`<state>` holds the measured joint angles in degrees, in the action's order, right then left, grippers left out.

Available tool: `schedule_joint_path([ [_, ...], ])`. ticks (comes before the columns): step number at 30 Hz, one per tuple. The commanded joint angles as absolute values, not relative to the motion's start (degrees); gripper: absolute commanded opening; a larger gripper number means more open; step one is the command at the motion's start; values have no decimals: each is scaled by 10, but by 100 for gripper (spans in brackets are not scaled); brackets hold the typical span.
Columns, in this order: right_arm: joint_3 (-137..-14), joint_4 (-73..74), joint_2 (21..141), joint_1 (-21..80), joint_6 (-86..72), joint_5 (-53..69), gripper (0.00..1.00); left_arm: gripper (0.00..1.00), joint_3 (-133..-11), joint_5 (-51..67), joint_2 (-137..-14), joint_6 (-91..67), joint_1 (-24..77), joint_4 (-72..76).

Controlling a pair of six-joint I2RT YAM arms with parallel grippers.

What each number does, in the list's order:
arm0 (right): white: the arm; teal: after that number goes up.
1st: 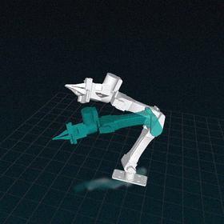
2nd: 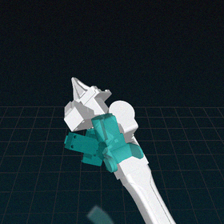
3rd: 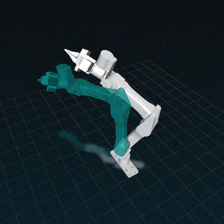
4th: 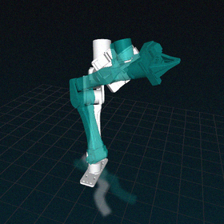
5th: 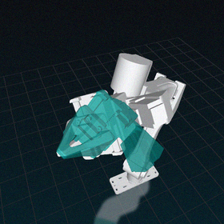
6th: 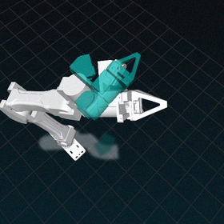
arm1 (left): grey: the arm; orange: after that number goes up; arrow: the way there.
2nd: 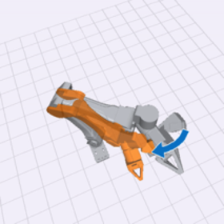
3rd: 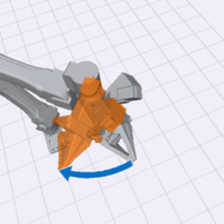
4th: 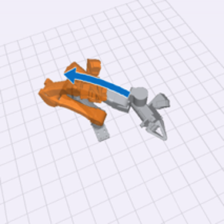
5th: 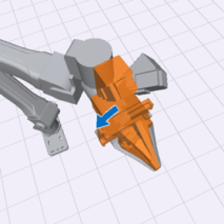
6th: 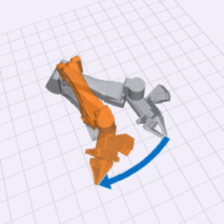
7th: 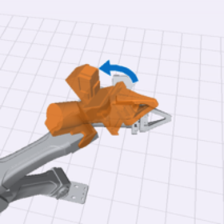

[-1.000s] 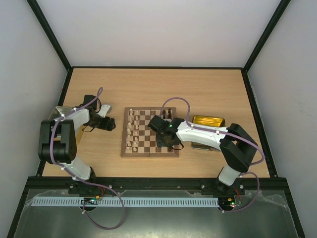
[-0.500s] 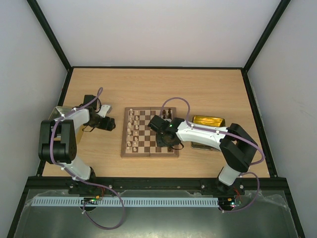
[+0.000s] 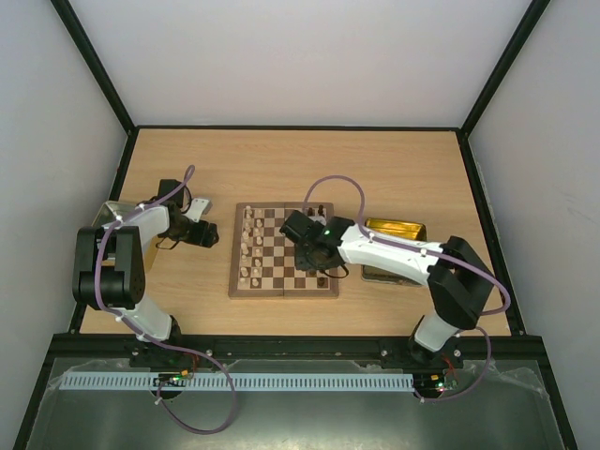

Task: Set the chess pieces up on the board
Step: Place the chess piece on the chessboard, then pick up the chess piece from the storage box.

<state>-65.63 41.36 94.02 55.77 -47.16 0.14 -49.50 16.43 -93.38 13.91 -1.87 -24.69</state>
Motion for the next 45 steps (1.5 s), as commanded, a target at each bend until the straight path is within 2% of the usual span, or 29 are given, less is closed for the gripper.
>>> schedule_joint_path([
  [1, -680, 460, 896, 537, -470, -51, 24, 83, -495, 161, -935, 141, -16, -253],
  [11, -565, 443, 784, 300, -447, -51, 24, 83, -495, 162, -932, 139, -15, -255],
  [19, -497, 400, 755, 175, -434, -24, 24, 83, -497, 162, -932, 138, -15, -255],
  [45, -440, 320, 814, 145, -439, -1, 24, 83, -495, 161, -932, 139, -15, -252],
])
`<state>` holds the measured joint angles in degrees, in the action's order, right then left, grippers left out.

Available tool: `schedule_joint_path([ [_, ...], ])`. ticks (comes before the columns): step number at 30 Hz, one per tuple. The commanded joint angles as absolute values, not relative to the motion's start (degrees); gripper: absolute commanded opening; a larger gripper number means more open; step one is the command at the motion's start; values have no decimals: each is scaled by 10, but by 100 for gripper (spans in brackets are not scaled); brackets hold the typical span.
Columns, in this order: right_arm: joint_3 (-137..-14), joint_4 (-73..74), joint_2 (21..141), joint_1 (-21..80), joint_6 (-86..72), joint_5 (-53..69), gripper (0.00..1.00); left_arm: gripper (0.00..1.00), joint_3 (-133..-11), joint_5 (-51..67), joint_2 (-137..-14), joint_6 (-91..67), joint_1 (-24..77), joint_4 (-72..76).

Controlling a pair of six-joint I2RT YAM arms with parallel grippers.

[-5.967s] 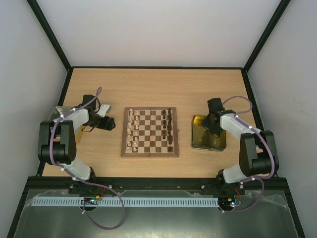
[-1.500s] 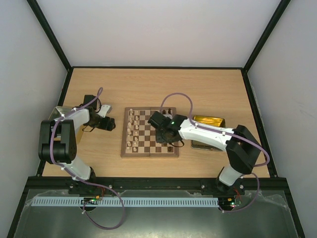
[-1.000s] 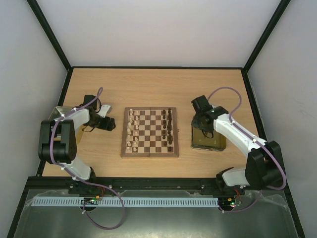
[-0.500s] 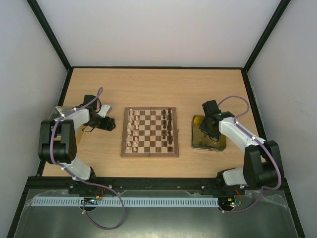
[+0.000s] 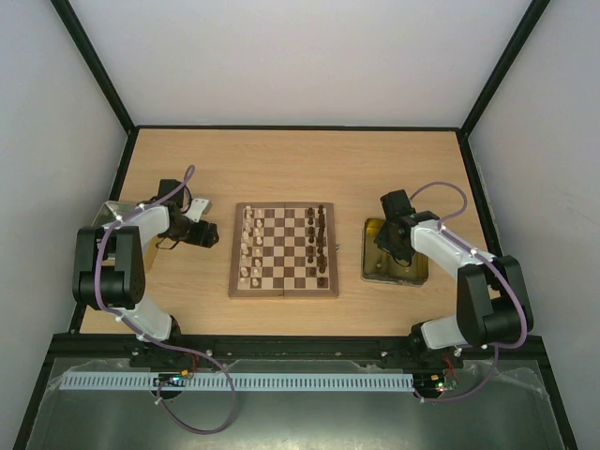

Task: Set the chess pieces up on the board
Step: Pick up the chess piece from the storage box.

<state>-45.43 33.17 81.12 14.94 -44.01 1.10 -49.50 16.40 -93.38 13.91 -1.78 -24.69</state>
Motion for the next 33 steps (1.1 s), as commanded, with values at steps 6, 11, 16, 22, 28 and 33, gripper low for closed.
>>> schedule_joint_path([
  [6, -431, 308, 830, 144, -440, 2, 20, 83, -494, 160, -932, 140, -15, -251],
  [11, -432, 308, 831, 144, -439, 0, 10, 83, -496, 159, -932, 140, -15, -251],
  [16, -436, 314, 820, 144, -436, -21, 2, 83, -495, 159, -933, 139, -15, -251],
  [22, -437, 325, 782, 151, -431, -9, 2, 83, -496, 158, -932, 138, -15, -252],
  [28, -497, 374, 746, 261, -448, -70, 2, 83, -496, 151, -934, 137, -15, -251],
  [33, -554, 411, 750, 376, -469, -101, 2, 83, -493, 146, -934, 138, -16, -250],
])
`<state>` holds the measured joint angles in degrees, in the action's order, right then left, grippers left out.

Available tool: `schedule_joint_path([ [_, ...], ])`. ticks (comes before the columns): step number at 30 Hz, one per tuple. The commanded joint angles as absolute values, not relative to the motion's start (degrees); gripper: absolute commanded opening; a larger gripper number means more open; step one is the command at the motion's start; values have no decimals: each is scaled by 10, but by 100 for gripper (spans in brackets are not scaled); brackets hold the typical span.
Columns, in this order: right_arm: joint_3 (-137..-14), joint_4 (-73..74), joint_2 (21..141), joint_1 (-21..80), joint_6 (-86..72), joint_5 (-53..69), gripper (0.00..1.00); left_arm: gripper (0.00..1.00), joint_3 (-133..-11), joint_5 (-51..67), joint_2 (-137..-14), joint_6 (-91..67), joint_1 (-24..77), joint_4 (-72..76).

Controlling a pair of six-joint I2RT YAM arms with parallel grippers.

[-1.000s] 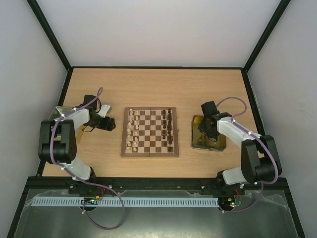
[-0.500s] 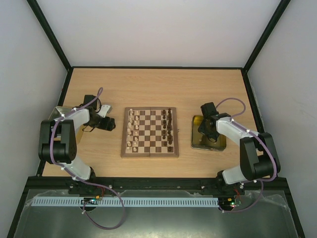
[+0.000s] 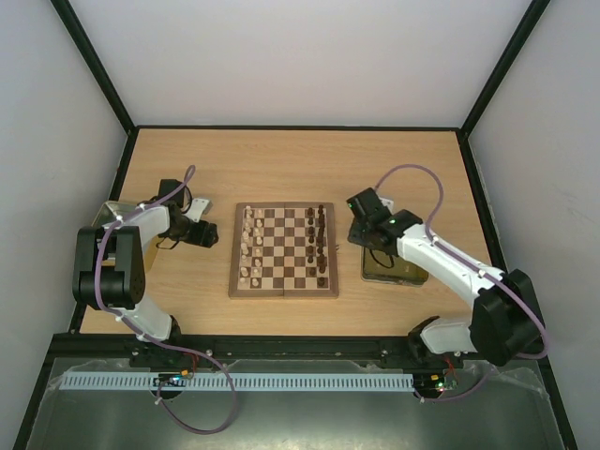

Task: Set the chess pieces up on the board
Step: Pick up the chess piece from the storage box, then place the chess piece on the chessboard.

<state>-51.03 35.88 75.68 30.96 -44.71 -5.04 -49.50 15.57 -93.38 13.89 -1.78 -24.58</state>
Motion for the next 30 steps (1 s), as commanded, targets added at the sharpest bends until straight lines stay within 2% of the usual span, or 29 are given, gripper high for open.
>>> schedule_joint_path([
  [1, -563, 413, 754, 396, -470, -104, 2, 83, -493, 144, -935, 137, -16, -249],
  [8, -606, 419, 810, 544, -477, -95, 2, 83, -494, 137, -937, 136, -16, -249],
  [12, -612, 406, 855, 586, -476, -67, 2, 83, -495, 136, -935, 135, -16, -252],
  [30, -587, 399, 908, 603, -458, -1, 2, 83, -495, 138, -937, 135, -16, -251],
])
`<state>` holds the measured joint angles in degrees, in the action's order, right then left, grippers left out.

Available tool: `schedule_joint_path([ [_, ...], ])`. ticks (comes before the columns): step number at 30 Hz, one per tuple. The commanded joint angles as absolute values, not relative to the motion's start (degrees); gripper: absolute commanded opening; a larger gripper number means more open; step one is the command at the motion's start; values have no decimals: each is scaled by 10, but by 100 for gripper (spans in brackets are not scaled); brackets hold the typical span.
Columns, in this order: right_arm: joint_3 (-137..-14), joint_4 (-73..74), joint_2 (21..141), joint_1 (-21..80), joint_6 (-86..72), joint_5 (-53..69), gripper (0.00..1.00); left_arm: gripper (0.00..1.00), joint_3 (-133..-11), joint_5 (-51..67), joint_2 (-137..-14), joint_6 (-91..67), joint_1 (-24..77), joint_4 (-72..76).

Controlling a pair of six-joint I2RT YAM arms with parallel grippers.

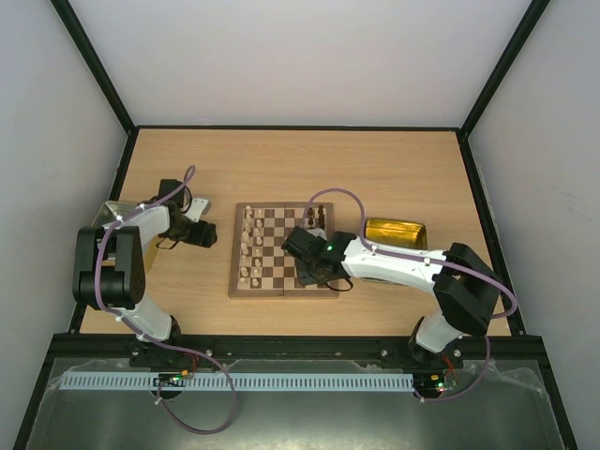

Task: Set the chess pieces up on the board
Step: Place the chess piece on the chessboard.

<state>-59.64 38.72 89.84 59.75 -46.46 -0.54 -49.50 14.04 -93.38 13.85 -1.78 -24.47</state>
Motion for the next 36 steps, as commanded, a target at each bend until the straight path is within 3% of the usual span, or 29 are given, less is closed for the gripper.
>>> schedule_joint_path([
  [1, -585, 399, 907, 603, -457, -2, 2, 83, -495, 138, -936, 135, -16, -251],
  [22, -564, 394, 912, 617, -461, 5, 4, 83, -493, 138, -932, 134, -16, -251],
  [36, -571, 399, 913, 634, -460, 9, 14, 83, -492, 137, -931, 134, -16, -251],
])
